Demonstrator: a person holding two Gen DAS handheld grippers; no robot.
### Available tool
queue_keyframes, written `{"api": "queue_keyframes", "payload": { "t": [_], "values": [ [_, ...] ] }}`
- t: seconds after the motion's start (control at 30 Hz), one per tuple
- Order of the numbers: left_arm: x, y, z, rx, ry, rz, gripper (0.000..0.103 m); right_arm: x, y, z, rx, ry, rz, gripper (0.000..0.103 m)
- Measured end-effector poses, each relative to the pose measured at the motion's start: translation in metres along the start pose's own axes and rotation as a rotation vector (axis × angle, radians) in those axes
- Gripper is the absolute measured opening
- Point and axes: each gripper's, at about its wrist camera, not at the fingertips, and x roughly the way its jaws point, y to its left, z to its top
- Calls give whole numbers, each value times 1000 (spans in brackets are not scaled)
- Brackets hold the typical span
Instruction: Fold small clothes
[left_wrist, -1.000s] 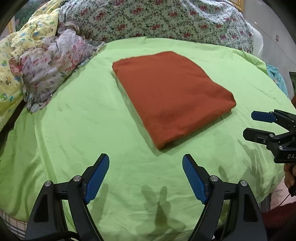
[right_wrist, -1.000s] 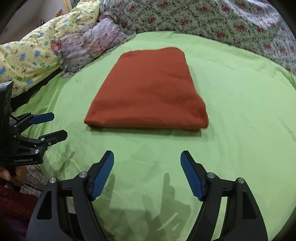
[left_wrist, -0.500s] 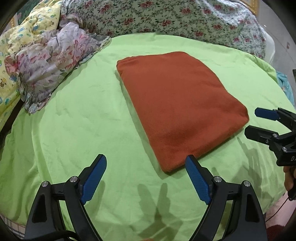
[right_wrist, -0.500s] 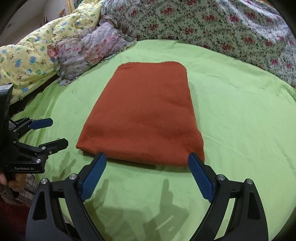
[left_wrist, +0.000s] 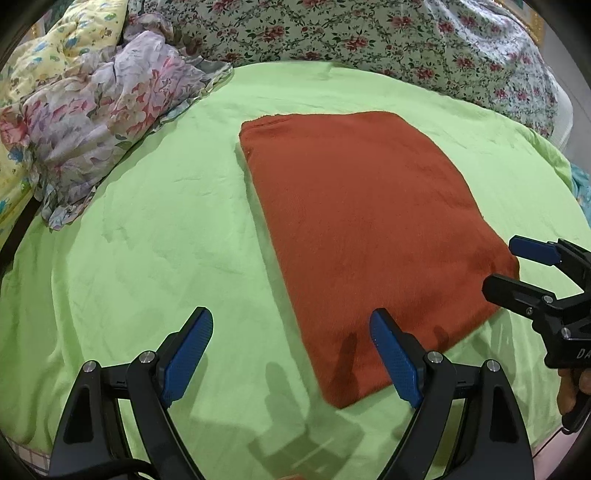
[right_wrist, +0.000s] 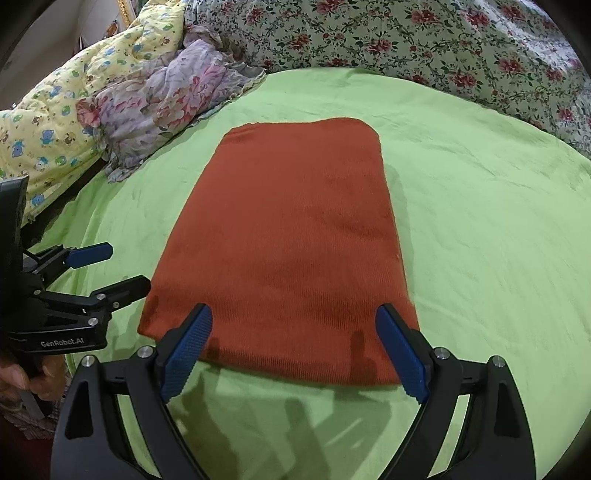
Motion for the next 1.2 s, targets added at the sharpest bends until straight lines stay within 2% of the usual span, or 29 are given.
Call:
{"api": "queue_keyframes", "payload": {
  "t": [0.67,0.83,1.2],
  "values": [
    [24,-14,22,60,118,86,87,22,-22,23,53,74,30,90],
    [25,-14,27,58,122,87,87,27,-23,32,49,105,35,90],
    [27,-9,32,36,125,81,87,31,-20,40,33,110,51,90]
  ]
}}
